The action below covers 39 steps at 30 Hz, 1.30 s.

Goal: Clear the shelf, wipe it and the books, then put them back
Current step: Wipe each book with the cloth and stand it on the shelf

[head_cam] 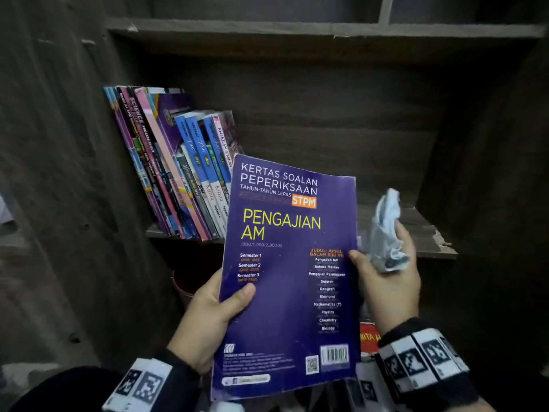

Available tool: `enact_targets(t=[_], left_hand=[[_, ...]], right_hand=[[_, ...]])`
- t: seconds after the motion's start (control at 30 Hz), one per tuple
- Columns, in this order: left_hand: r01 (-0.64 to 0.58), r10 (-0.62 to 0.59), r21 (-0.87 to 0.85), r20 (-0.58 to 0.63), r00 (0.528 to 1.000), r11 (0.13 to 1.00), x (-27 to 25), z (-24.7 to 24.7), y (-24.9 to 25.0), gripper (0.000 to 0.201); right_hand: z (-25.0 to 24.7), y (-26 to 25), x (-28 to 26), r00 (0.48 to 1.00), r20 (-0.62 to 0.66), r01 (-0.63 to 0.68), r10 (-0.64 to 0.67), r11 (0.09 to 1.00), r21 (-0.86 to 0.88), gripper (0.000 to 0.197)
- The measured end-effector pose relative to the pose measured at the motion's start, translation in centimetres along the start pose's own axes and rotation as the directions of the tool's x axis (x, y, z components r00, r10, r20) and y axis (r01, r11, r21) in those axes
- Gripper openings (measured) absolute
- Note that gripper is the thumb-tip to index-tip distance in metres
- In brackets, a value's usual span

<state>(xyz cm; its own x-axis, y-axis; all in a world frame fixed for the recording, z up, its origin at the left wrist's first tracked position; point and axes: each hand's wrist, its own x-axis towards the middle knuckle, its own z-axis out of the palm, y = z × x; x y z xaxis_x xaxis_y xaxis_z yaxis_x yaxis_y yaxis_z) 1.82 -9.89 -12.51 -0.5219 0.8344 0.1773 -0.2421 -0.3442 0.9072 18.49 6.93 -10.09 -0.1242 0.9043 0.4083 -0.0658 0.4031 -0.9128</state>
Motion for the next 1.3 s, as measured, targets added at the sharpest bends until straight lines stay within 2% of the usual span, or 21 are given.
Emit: enact_targets(t=[0.07,0.13,0.17,0.23,0.27,0.3,0.33,0.4,0.5,0.57,0.63,0.7,0.77,0.8,0.87,0.97,1.03,1.1,1.13,1.27,1.3], left_hand=[[-0.033,0.033,0.002,-0.035,0.999,0.999,-0.4,0.6,-0.1,0.041],[-0.050,0.052,0.027,-0.060,0.997,0.998,-0.7,1.2,-0.3,0.032],[-0.068,0.071,0.048,-0.064,0.995,0.997,-0.7,1.3,-0.4,0.032],[-0.116,0.123,0.084,-0.088,0.989,0.990,-0.8,1.4,-0.4,0.044],[-0.127,0.137,0.105,-0.092,0.986,0.986,-0.8,1.3,-0.4,0.061],[-0.130,0.143,0.134,-0.093,0.985,0.982,-0.9,1.2,-0.6,0.073],[-0.126,0.142,0.148,-0.097,0.985,0.981,-1.0,1.2,-0.5,0.076],[-0.105,0.114,0.114,-0.077,0.991,0.988,-1.3,1.1,-0.4,0.054],[-0.057,0.065,0.113,-0.070,0.995,0.992,-1.5,1.1,-0.4,0.026],[-0.042,0.051,0.145,-0.054,0.997,0.989,-1.6,1.3,-0.9,0.022],[-0.073,0.080,0.205,-0.026,0.996,0.976,-1.7,1.8,-1.6,0.030],[-0.102,0.105,0.274,0.003,0.994,0.956,-1.9,2.3,-2.0,0.023],[-0.112,0.102,0.311,0.047,0.994,0.944,-2.1,2.7,-1.9,0.022],[-0.114,0.098,0.330,0.063,0.993,0.937,-2.1,2.7,-1.9,0.024],[-0.085,0.066,0.322,0.069,0.995,0.943,-2.1,2.6,-1.7,0.031],[-0.041,0.022,0.317,0.064,0.998,0.948,-2.1,2.1,-1.8,0.037],[-0.044,0.019,0.361,0.073,0.997,0.931,-2.1,2.0,-2.0,0.039],[-0.054,0.024,0.377,0.084,0.996,0.925,-2.0,2.1,-2.2,0.045],[-0.061,0.033,0.375,0.080,0.996,0.925,-2.0,2.2,-2.3,0.046],[-0.144,0.141,0.384,0.036,0.989,0.912,-1.7,2.6,-2.0,0.022],[-0.152,0.150,0.382,0.036,0.988,0.912,-1.6,2.5,-1.9,0.019]], right_hand=[[1.2,1.1,-1.1,0.991,0.130,0.041,-0.014,0.977,-0.210,0.085],[2.9,1.5,-3.9,0.932,0.338,0.287,-0.133,0.840,-0.460,0.085],[3.6,1.1,-5.6,0.863,0.454,0.446,-0.221,0.755,-0.481,0.077],[4.4,0.9,-8.3,0.652,0.651,0.731,-0.389,0.552,-0.402,0.057],[4.5,1.3,-8.6,0.570,0.691,0.802,-0.445,0.485,-0.349,0.050],[4.4,1.4,-7.9,0.534,0.697,0.829,-0.479,0.459,-0.319,0.047],[4.2,1.6,-6.7,0.548,0.672,0.824,-0.497,0.456,-0.335,0.045],[3.6,2.6,-3.7,0.684,0.564,0.726,-0.463,0.507,-0.464,0.048],[2.6,4.0,-0.2,0.902,0.302,0.432,-0.309,0.669,-0.605,0.056],[3.2,3.8,-0.5,0.969,0.135,0.248,-0.209,0.780,-0.575,0.058],[4.4,2.2,-3.1,0.932,0.143,0.351,-0.333,0.732,-0.584,0.056],[5.4,1.7,-6.1,0.773,0.354,0.631,-0.526,0.584,-0.511,0.052],[5.2,2.2,-6.3,0.605,0.534,0.796,-0.591,0.462,-0.390,0.050],[4.8,2.5,-5.2,0.588,0.560,0.808,-0.583,0.447,-0.383,0.050],[4.0,3.4,-2.6,0.693,0.466,0.720,-0.549,0.514,-0.466,0.051],[2.6,3.9,1.2,0.968,0.095,0.246,-0.231,0.816,-0.524,0.052],[2.4,3.8,1.5,0.999,-0.007,0.032,-0.040,0.880,-0.473,0.055],[3.3,2.4,-0.6,0.974,0.098,0.225,-0.203,0.843,-0.488,0.060],[4.0,2.0,-2.3,0.924,0.202,0.383,-0.326,0.793,-0.473,0.059],[4.7,2.1,-4.5,0.591,0.586,0.794,-0.554,0.528,-0.301,0.052],[4.4,2.4,-3.4,0.564,0.602,0.815,-0.565,0.497,-0.297,0.051]])
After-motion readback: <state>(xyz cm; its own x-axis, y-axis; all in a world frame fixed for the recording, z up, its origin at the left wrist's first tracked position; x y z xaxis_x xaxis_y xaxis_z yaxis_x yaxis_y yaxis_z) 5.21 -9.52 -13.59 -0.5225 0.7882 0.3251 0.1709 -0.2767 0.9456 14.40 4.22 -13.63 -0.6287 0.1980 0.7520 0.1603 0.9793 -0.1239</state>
